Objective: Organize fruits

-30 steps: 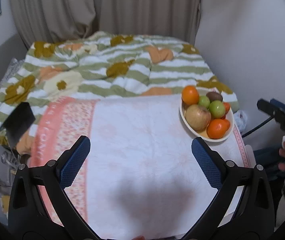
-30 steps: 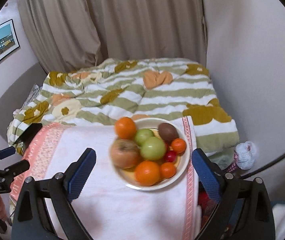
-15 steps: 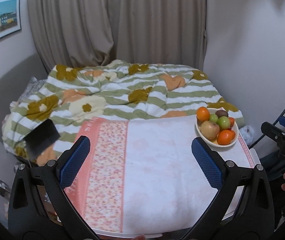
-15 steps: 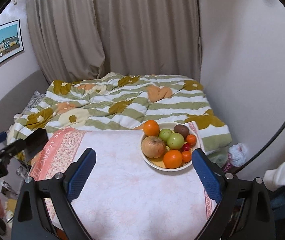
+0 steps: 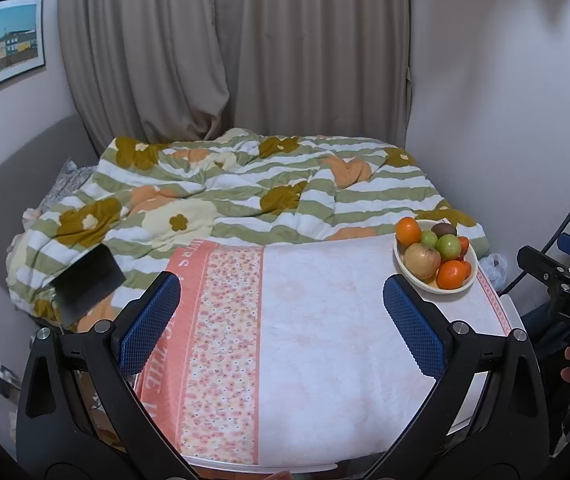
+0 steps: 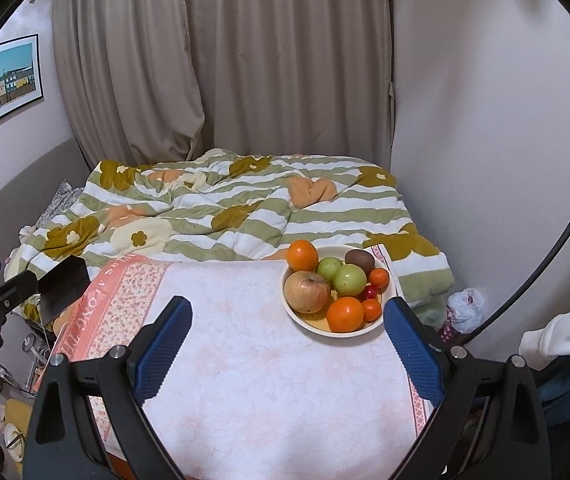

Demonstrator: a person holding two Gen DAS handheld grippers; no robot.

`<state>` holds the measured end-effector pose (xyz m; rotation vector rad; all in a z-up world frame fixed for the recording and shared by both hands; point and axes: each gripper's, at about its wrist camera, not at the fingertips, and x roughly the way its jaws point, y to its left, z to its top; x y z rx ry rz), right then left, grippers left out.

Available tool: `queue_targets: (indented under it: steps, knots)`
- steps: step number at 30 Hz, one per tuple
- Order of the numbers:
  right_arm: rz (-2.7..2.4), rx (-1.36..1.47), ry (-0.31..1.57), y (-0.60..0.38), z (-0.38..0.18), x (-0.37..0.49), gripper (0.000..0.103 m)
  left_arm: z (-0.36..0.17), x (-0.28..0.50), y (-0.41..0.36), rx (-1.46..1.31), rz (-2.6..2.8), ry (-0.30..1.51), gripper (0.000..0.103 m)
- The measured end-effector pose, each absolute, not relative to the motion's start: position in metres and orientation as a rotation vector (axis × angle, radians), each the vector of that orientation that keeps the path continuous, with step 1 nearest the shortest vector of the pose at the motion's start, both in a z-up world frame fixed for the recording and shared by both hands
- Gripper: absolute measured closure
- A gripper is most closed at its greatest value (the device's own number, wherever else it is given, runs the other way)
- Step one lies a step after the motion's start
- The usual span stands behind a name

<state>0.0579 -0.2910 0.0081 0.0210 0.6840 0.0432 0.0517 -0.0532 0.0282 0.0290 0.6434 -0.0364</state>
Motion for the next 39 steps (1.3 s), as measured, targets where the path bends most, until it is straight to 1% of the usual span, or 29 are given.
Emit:
queue_targets:
  steps: [39]
  knots:
    - [0.029, 0.017, 0.681, -0.298, 0.014, 0.072, 0.008, 0.03, 0.054, -0.067, 0.022, -0.075, 0.622, 0.0]
